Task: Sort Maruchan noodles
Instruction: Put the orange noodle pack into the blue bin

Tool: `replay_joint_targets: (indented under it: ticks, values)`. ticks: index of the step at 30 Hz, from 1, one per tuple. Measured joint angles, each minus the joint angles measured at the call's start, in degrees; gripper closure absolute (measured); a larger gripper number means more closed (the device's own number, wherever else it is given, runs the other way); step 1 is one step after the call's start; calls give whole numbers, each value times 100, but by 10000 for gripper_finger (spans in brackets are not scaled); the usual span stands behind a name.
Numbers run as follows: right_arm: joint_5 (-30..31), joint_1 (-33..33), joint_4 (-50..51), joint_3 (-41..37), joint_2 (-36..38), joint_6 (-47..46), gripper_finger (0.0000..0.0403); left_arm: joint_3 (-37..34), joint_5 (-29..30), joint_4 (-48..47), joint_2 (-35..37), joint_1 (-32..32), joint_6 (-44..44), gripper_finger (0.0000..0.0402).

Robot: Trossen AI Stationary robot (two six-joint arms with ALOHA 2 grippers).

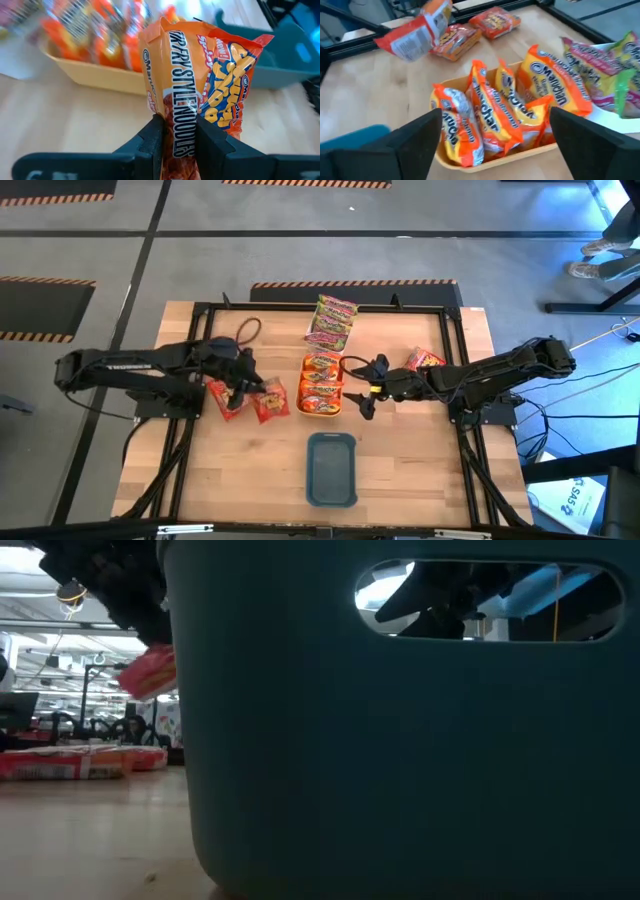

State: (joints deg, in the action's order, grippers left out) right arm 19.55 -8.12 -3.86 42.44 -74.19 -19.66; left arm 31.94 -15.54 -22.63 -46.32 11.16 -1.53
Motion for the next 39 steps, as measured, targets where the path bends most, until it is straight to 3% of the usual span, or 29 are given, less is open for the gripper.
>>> replay_joint_targets:
  ticks: [5, 14, 26, 31, 39]
  values:
    - [233, 0, -1, 0, 0, 8, 42, 0, 175, 355, 332, 329, 344, 320]
    - [400, 0, -327, -1, -120, 38, 65, 4, 408, 1408, 564, 703, 763, 320]
    - [397, 0, -1335, -5, -770, 197, 91, 13, 863, 2453, 248, 759, 813, 320]
    - [16, 107, -2073, -10, -981, 342, 102, 6, 1288, 2554, -53, 759, 860, 320]
    - [-169, 302, -2660, -11, -1411, 362, 114, -746, 1512, 4401, -219, 757, 533, 320]
